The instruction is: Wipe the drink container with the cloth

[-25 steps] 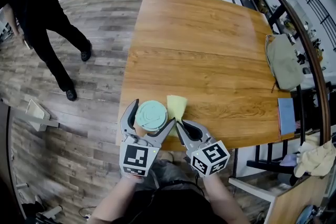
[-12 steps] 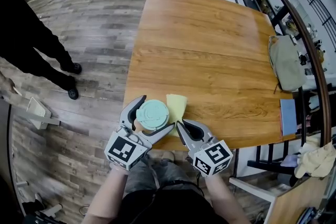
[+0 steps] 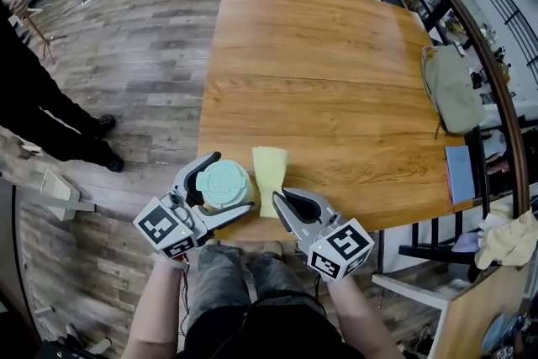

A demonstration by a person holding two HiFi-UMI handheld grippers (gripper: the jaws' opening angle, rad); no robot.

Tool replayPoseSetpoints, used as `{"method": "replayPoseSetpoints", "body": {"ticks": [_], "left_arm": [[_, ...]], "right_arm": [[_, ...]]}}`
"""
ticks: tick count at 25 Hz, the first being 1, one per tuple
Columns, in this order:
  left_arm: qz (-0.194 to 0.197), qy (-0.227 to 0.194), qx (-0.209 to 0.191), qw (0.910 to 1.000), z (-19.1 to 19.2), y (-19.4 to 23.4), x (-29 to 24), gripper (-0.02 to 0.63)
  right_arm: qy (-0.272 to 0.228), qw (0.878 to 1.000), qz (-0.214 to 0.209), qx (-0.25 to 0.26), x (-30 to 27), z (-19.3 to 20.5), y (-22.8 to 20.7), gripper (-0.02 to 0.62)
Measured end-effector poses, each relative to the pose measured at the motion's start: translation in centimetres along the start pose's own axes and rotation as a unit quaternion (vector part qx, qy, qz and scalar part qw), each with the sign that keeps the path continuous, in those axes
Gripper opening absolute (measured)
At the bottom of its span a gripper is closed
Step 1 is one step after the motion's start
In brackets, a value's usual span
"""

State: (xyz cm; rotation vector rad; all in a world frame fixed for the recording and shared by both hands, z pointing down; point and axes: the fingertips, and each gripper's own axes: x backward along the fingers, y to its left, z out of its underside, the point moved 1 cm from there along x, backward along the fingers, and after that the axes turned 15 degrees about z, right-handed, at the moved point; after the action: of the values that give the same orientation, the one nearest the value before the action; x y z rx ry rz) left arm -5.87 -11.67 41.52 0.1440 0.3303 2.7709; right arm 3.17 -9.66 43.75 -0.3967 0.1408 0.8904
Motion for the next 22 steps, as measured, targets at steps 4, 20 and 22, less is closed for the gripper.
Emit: {"method": "replayPoseSetpoints", "body": {"ticks": [4, 20, 22], "left_arm": [[0.032, -0.017, 0.022, 0.9991, -0.1, 0.6, 1.4, 0.477], [0.107, -0.012, 0.037, 0.9935, 0.0, 1.1, 2.4, 0.477], [0.113, -0.009, 0.039, 0.9927, 0.1, 1.1, 2.6, 0.477]], "right_arm": [[-0.005, 1.000, -0.023, -0.006, -0.9, -0.8, 1.8, 0.029], [0.008, 0.992, -0.059, -0.114, -4.7, -1.6, 4.7, 0.029], [0.023, 0.991, -0.047, -0.120, -5.0, -0.4, 4.1, 0.029]]}}
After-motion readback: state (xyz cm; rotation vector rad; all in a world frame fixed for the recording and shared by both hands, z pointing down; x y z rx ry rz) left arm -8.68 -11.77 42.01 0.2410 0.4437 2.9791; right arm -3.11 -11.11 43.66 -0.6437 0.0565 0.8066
